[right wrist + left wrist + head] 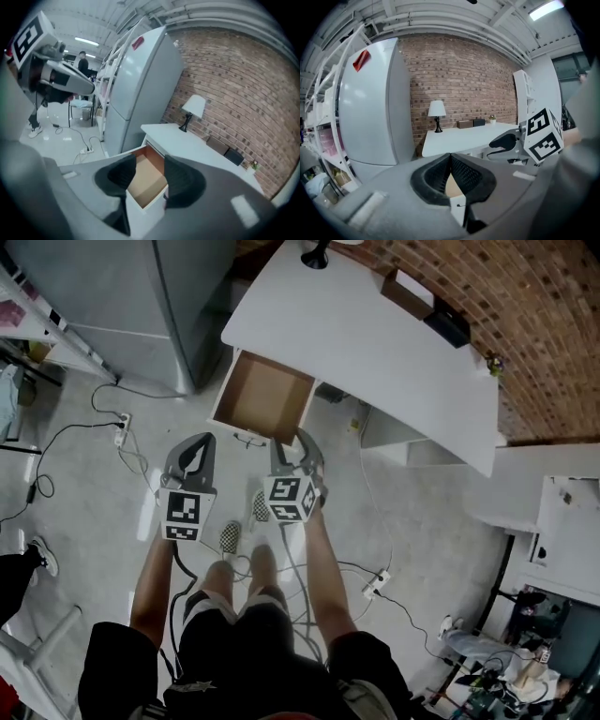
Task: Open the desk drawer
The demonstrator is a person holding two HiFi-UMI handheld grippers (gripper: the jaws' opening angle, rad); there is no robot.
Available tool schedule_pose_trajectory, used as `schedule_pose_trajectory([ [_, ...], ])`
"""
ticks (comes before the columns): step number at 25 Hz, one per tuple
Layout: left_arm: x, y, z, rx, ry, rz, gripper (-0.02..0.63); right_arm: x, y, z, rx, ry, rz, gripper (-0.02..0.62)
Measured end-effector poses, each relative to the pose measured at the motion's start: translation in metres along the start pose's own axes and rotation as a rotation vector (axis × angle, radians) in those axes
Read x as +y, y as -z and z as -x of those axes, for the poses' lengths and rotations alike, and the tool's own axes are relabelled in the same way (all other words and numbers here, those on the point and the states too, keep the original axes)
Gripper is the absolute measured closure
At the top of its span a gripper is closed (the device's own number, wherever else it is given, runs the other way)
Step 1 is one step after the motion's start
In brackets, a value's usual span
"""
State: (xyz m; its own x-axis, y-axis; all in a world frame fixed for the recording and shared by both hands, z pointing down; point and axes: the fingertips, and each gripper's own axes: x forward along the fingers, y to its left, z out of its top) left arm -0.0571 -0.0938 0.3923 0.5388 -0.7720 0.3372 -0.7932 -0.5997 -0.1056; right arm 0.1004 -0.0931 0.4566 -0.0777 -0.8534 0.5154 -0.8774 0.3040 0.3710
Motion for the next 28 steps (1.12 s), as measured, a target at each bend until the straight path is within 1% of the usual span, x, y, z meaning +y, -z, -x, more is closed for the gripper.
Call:
schedule_pose_trajectory([
  [1, -0.003, -0.013, 0.002, -0.016, 0.004, -0.011, 0.595, -0.010, -0.010, 0.010, -0.020, 0.010, -0.028, 0.408],
  [2, -0.005, -0.026, 0.004, -0.032, 0.006, -0.021, 0.595, -0.019, -0.020, 0.020, -0.040, 0.022, -0.054, 0.408],
  [4, -0.008, -0.050, 0.010, -0.062, 0.008, -0.037, 0.595, -0.036, -0.037, 0.042, -0.080, 0.050, -0.100, 0.457],
  [8, -0.014, -0.093, 0.026, -0.112, 0.016, -0.056, 0.595, -0.063, -0.071, 0.084, -0.176, 0.091, -0.194, 0.497],
  [9, -0.016, -0.103, 0.031, -0.122, 0.018, -0.057, 0.595, -0.070, -0.077, 0.095, -0.195, 0.106, -0.211, 0.497],
  [10, -0.018, -0.112, 0.035, -0.130, 0.019, -0.059, 0.595, -0.077, -0.082, 0.107, -0.211, 0.123, -0.225, 0.511],
  [11, -0.019, -0.120, 0.040, -0.137, 0.021, -0.062, 0.595, -0.082, -0.087, 0.118, -0.224, 0.141, -0.238, 0.542],
  [12, -0.019, -0.127, 0.045, -0.144, 0.022, -0.065, 0.595, -0.085, -0.091, 0.128, -0.236, 0.156, -0.248, 0.546],
  [14, -0.020, -0.139, 0.054, -0.156, 0.027, -0.071, 0.595, -0.088, -0.098, 0.146, -0.254, 0.179, -0.259, 0.580],
  [23, -0.031, -0.183, 0.095, -0.215, 0.061, -0.097, 0.595, -0.101, -0.123, 0.226, -0.326, 0.253, -0.301, 0.588],
  [28, -0.030, -0.184, 0.111, -0.227, 0.060, -0.112, 0.595, -0.099, -0.131, 0.255, -0.364, 0.284, -0.305, 0.588],
])
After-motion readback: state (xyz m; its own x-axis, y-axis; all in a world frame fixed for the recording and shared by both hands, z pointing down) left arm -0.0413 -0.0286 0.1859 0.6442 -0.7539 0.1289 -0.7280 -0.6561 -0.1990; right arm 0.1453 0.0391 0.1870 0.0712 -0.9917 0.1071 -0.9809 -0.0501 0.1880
